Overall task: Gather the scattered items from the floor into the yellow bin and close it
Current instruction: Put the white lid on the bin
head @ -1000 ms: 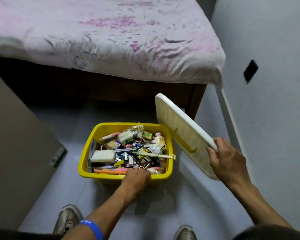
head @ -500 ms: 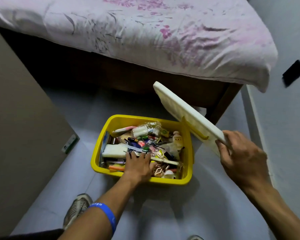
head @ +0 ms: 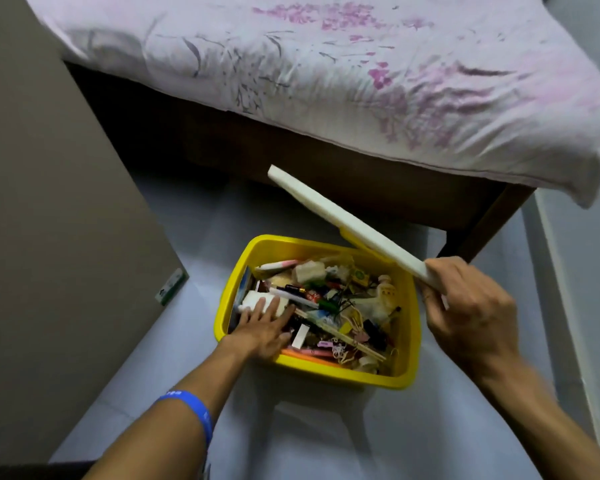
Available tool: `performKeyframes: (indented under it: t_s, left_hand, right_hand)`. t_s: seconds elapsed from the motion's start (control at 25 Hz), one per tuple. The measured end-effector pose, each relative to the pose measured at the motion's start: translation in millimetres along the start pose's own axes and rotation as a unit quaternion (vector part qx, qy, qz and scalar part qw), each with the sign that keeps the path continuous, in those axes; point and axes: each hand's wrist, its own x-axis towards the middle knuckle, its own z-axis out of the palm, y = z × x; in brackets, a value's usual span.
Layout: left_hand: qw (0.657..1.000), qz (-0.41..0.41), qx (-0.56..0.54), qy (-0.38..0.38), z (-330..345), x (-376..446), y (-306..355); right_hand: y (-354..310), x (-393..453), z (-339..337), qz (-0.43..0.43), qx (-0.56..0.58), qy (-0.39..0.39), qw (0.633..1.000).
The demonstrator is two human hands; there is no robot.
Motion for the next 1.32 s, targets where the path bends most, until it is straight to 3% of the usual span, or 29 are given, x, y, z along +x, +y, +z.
performKeyframes:
  t_s: [0.08, 0.16, 0.2, 0.24, 0.4, 0.48, 0.52, 0.6, 0.68, 0.76, 0.8, 0.88, 0.92, 1.08, 1.16, 1.2, 1.24, 1.32]
  left_hand:
    - [0.989, 0.002, 0.095, 0.109, -16, 9, 1]
    - [0.966, 0.008, 0.059, 0.252, -31, 30, 19]
    - [0.962, 0.021, 0.018, 0.273, -37, 42, 30]
    - [0.968, 0.033, -0.015, 0.248, -41, 57, 40]
    - [0.995, 0.058, -0.077, 0.007, -16, 80, 43]
    - [0.99, 0.096, -0.101, 0.035, -9, 66, 27]
    - [0.981, 0.108, -0.121, 0.102, -10, 55, 19]
    - [0.927, 0.085, -0.218, 0.292, -16, 31, 9]
    - [0.822, -0.053, -0.354, 0.444, -22, 5, 0]
    - [0.693, -0.194, -0.49, 0.492, -35, -16, -14]
    - [0.641, -0.21, -0.545, 0.498, -42, -24, -23]
    - [0.576, -0.165, -0.631, 0.493, -52, -34, -39]
    - [0.568, -0.148, -0.661, 0.468, -52, -37, -46]
    - [0.64, -0.199, -0.662, 0.336, -23, -43, -64]
    - [0.657, -0.192, -0.618, 0.385, -17, -47, -57]
    - [0.7, -0.158, -0.558, 0.416, -13, -48, -51]
    - [0.768, -0.09, -0.488, 0.405, -8, -52, -43]
    - [0.894, 0.045, -0.345, 0.283, 8, -61, -27]
  right_hand:
    - [12, 1, 0, -0.001, 0.008, 0.012, 1.0]
    - [21, 10, 5, 0.009, 0.011, 0.026, 1.0]
    - [23, 16, 8, 0.016, 0.015, 0.031, 0.999]
    - [23, 23, 12, 0.019, 0.02, 0.036, 0.999]
    - [26, 40, 20, 0.02, 0.052, 0.029, 0.998]
    - [30, 43, 15, 0.019, 0.072, 0.024, 0.997]
    - [29, 45, 12, 0.016, 0.082, 0.025, 0.996]
    - [24, 55, 4, 0.01, 0.094, 0.041, 0.995]
    - [20, 70, -6, 0.016, 0.12, 0.06, 0.991]
    - [17, 91, -14, 0.037, 0.193, 0.045, 0.979]
    - [16, 103, -14, 0.045, 0.24, 0.019, 0.97]
    - [18, 123, -5, 0.063, 0.324, -0.052, 0.943]
    - [19, 131, 4, 0.075, 0.356, -0.092, 0.927]
    - [18, 137, 45, 0.099, 0.38, -0.203, 0.897]
    - [21, 139, 58, 0.115, 0.414, -0.213, 0.878]
    - [25, 142, 61, 0.122, 0.424, -0.202, 0.874]
    - [29, 145, 61, 0.125, 0.429, -0.183, 0.876]
    - [37, 147, 56, 0.139, 0.438, -0.128, 0.879]
